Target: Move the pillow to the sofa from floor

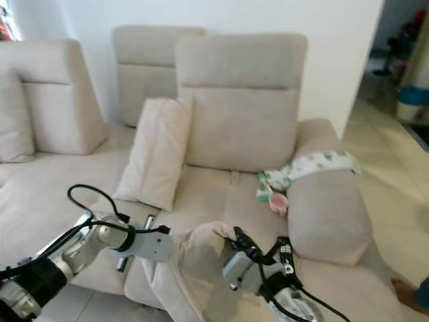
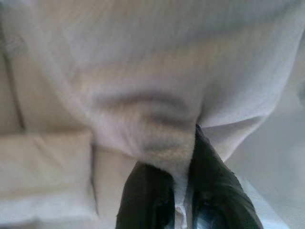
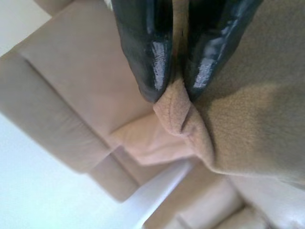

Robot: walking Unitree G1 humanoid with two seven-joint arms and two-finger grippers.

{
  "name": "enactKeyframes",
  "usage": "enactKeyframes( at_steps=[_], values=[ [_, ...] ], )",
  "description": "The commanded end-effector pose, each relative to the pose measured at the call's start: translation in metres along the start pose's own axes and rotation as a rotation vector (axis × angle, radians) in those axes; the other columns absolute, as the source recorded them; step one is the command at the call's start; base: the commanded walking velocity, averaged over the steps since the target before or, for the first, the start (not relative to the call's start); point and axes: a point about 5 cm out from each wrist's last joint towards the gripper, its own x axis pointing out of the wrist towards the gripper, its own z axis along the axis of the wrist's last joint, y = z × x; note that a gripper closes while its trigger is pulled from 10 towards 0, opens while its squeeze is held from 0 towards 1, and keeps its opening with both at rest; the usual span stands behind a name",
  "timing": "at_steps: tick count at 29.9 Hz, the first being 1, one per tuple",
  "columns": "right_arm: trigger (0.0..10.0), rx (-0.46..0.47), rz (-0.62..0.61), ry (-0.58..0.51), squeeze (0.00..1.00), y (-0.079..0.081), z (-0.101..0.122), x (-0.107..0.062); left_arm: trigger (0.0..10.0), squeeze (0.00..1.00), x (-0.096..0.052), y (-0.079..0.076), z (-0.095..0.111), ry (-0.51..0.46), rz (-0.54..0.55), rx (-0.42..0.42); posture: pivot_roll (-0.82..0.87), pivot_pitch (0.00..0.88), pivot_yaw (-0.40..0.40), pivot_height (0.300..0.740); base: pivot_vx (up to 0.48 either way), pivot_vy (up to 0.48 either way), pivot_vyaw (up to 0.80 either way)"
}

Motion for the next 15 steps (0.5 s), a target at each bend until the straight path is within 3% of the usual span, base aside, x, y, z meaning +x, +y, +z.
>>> enactKeyframes(
  at_steps=[1, 15],
  values=[
    [10.0, -0.026, -0.049, -0.057, 0.0, -0.0124, 0.0075, -0.0019, 10.0, 0.0, 0.0019, 0.0108, 0.0244, -0.067, 0.038, 0.063, -0.15, 0.0, 0.027, 0.72, 0.0, 0.0, 0.0],
    [10.0, -0.035, -0.058, -0.054, 0.0, -0.0166, 0.0071, -0.0005, 10.0, 0.0, 0.004, 0.0155, 0.0291, -0.087, 0.076, 0.062, -0.15, 0.0, 0.021, 0.74, 0.0, 0.0, 0.0]
  ],
)
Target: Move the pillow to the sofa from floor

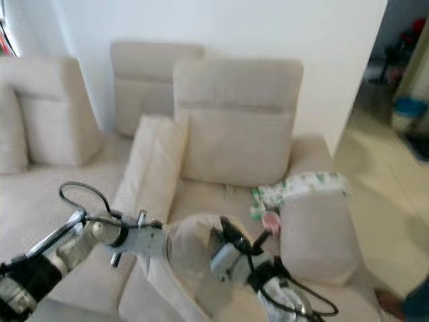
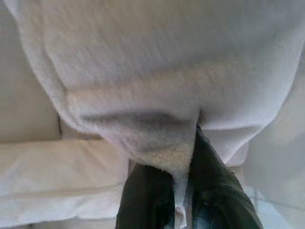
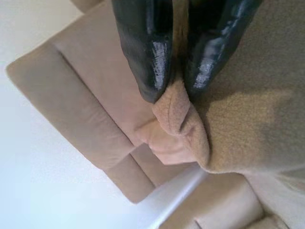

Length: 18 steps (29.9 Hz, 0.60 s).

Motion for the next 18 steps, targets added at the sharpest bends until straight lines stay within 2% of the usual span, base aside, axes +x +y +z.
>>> enactKeyframes(
  at_steps=[1, 4, 5, 9, 12, 15, 18],
  values=[
    [10.0, 0.016, -0.012, -0.098, 0.0, 0.002, 0.019, 0.007, 10.0, 0.0, 0.0, 0.0, 0.002, -0.014, 0.015, 0.02, -0.15, 0.0, 0.021, 0.74, 0.0, 0.0, 0.0],
    [10.0, 0.015, -0.016, -0.098, 0.0, 0.001, 0.019, 0.007, 10.0, 0.0, 0.0, 0.004, 0.004, -0.022, 0.046, 0.018, -0.15, 0.0, 0.021, 0.74, 0.0, 0.0, 0.0],
    [10.0, 0.014, -0.023, -0.096, 0.0, 0.0, 0.018, 0.008, 10.0, 0.0, -0.002, 0.013, 0.007, -0.038, 0.104, 0.014, -0.15, 0.0, 0.022, 0.74, 0.0, 0.0, 0.0],
    [10.0, 0.026, -0.044, -0.089, 0.0, -0.003, 0.018, 0.009, 10.0, 0.0, -0.004, 0.025, 0.011, -0.058, 0.182, 0.0, -0.15, 0.0, 0.023, 0.74, 0.0, 0.0, 0.0],
    [10.0, 0.07, -0.062, -0.071, 0.0, -0.005, 0.016, 0.01, 10.0, 0.0, -0.01, 0.045, 0.02, -0.101, 0.326, -0.05, -0.15, 0.0, 0.025, 0.74, 0.0, 0.0, 0.0],
    [10.0, 0.102, -0.063, -0.056, 0.0, -0.003, 0.013, 0.009, 10.0, 0.0, -0.013, 0.052, 0.024, -0.124, 0.37, -0.073, -0.15, 0.0, 0.025, 0.74, 0.0, 0.0, 0.0],
    [10.0, 0.122, -0.062, -0.045, 0.0, -0.001, 0.012, 0.008, 10.0, 0.0, -0.012, 0.052, 0.024, -0.129, 0.369, -0.079, -0.16, 0.0, 0.028, 0.74, 0.0, 0.0, 0.0]
  ],
)
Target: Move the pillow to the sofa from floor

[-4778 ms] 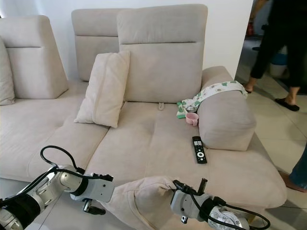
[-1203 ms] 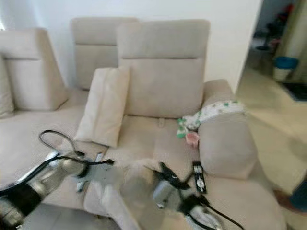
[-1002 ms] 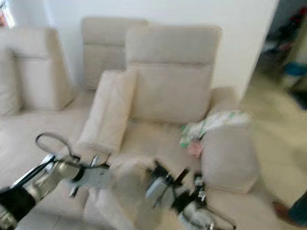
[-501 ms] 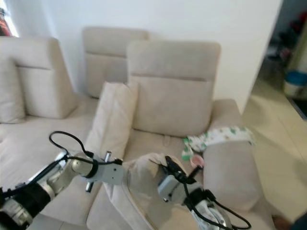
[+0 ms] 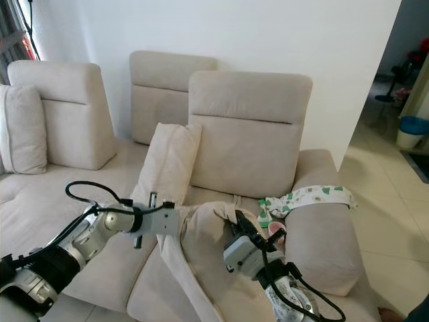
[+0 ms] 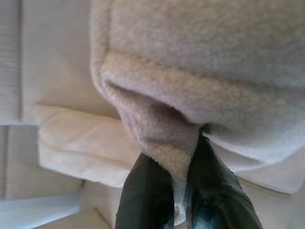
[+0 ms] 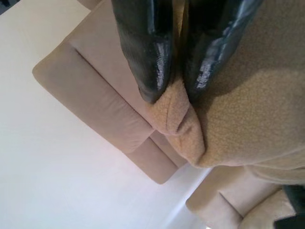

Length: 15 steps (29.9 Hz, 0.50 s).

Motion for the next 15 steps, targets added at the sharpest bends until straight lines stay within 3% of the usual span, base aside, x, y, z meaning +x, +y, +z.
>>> enactKeyframes(
  at_steps=[1, 10, 15],
  values=[
    [10.0, 0.019, 0.034, -0.034, 0.0, 0.007, 0.008, 0.002, 10.0, 0.0, 0.0, 0.012, 0.018, -0.083, 0.052, 0.002, -0.16, 0.0, 0.028, 0.74, 0.0, 0.0, 0.0],
    [10.0, 0.045, 0.034, -0.015, 0.0, 0.012, 0.005, 0.0, 10.0, 0.0, 0.004, 0.005, 0.022, -0.108, 0.033, -0.031, -0.15, 0.0, 0.031, 0.74, 0.0, 0.0, 0.0],
    [10.0, 0.069, 0.004, -0.002, 0.0, 0.011, 0.004, 0.001, 10.0, 0.0, 0.009, 0.0, 0.03, -0.147, 0.058, -0.097, -0.15, 0.0, 0.035, 0.74, 0.0, 0.0, 0.0]
  ],
)
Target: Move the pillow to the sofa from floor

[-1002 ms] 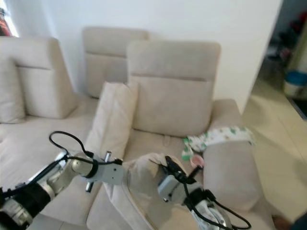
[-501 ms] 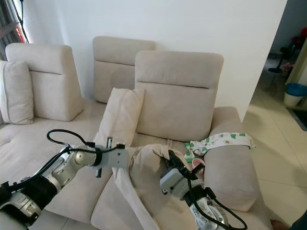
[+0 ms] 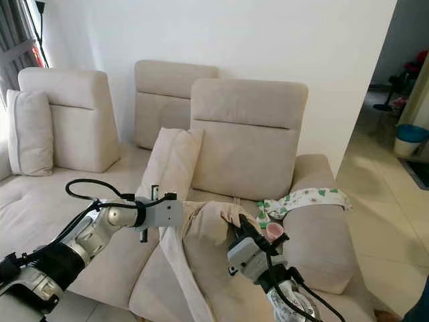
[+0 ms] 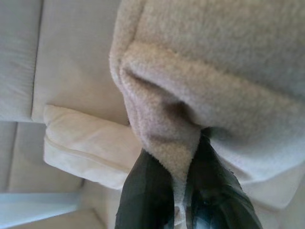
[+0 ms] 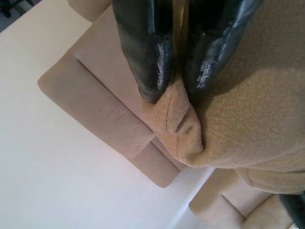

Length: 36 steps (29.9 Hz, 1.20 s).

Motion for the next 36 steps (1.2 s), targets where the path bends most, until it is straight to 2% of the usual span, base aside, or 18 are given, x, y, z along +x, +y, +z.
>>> enactKeyframes(
  at_steps=[1, 10, 16, 17, 25, 29, 36],
  values=[
    [10.0, 0.024, 0.023, -0.041, 0.0, 0.007, 0.009, 0.005, 10.0, 0.0, 0.004, 0.003, 0.024, -0.112, 0.036, -0.021, -0.15, 0.0, 0.036, 0.74, 0.0, 0.0, 0.0],
    [10.0, 0.024, 0.021, -0.042, 0.0, 0.007, 0.01, 0.005, 10.0, 0.0, 0.007, -0.002, 0.027, -0.125, 0.047, -0.051, -0.14, 0.0, 0.035, 0.74, 0.0, 0.0, -0.65],
    [10.0, 0.024, 0.026, -0.052, 0.0, 0.008, 0.011, 0.006, 10.0, 0.0, 0.007, -0.004, 0.027, -0.129, 0.052, -0.069, -0.14, 0.0, 0.035, 0.74, 0.0, 0.0, 0.0],
    [10.0, 0.024, 0.028, -0.055, 0.0, 0.008, 0.012, 0.006, 10.0, 0.0, 0.008, -0.005, 0.028, -0.137, 0.068, -0.099, -0.13, 0.0, 0.035, 0.74, 0.0, 0.0, 0.0],
    [10.0, 0.024, 0.031, -0.062, 0.0, 0.01, 0.013, 0.007, 10.0, 0.0, 0.009, -0.01, 0.029, -0.165, 0.113, -0.171, -0.13, 0.0, 0.035, 0.74, 0.0, 0.0, 0.0],
    [10.0, 0.02, 0.023, -0.069, 0.0, 0.009, 0.013, 0.008, 10.0, 0.0, 0.009, -0.016, 0.036, -0.221, 0.103, -0.162, -0.12, 0.0, 0.034, 0.74, 0.0, 0.0, 0.0],
    [10.0, 0.02, 0.019, -0.077, 0.0, 0.009, 0.015, 0.01, 10.0, 0.0, 0.007, -0.02, 0.041, -0.256, 0.08, -0.123, -0.12, 0.0, 0.038, 0.74, 0.0, 0.0, 0.0]
  ],
)
